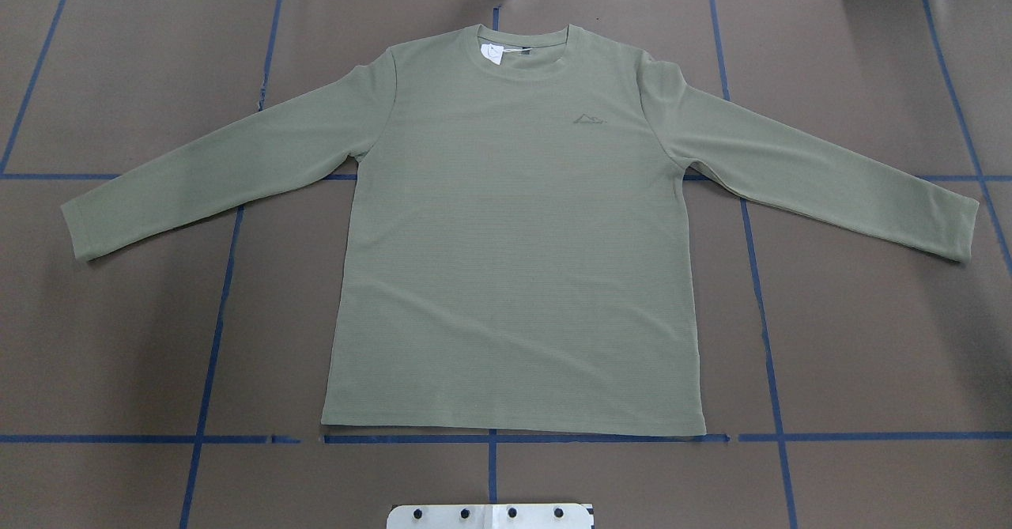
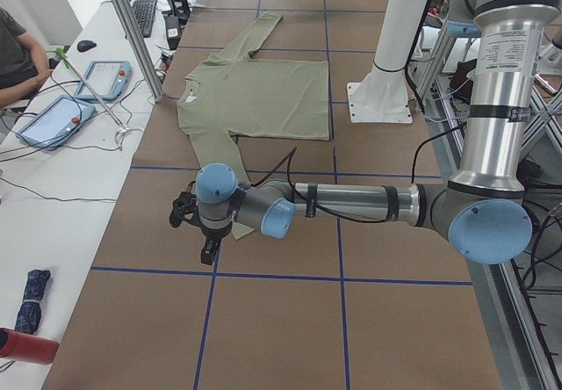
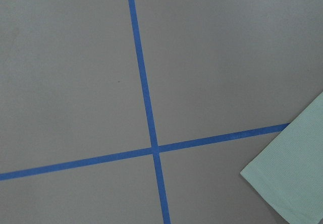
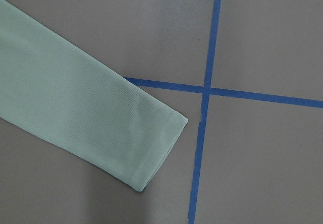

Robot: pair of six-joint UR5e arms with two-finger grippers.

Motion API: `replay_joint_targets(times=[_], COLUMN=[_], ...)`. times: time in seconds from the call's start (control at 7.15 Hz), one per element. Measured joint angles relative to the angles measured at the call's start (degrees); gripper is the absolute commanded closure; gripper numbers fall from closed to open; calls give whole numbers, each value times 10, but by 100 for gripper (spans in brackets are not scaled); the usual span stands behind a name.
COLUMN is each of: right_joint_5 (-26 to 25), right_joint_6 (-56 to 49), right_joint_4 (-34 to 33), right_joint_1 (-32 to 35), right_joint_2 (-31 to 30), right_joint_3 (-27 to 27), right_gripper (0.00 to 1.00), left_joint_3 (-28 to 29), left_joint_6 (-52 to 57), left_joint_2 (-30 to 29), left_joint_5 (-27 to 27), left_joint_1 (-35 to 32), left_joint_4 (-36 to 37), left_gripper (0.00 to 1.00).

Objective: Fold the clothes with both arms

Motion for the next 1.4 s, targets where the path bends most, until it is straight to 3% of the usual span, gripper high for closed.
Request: replay_joint_targets(times=[0.7, 1.4], right_joint_5=[1, -24], right_joint_6=[32, 74], right_joint_4=[209, 261], right_joint_1=[-51, -101], right_joint_2=[26, 71], right_joint_3=[-128, -206], right_gripper=[0, 0], left_joint_3=[39, 62], left_joint_6=[-16, -24], left_joint_2=[-14, -15], left_joint_5=[-2, -2], left_joint_1=[26, 28], left_joint_4=[-51, -95], left_gripper=[0, 0])
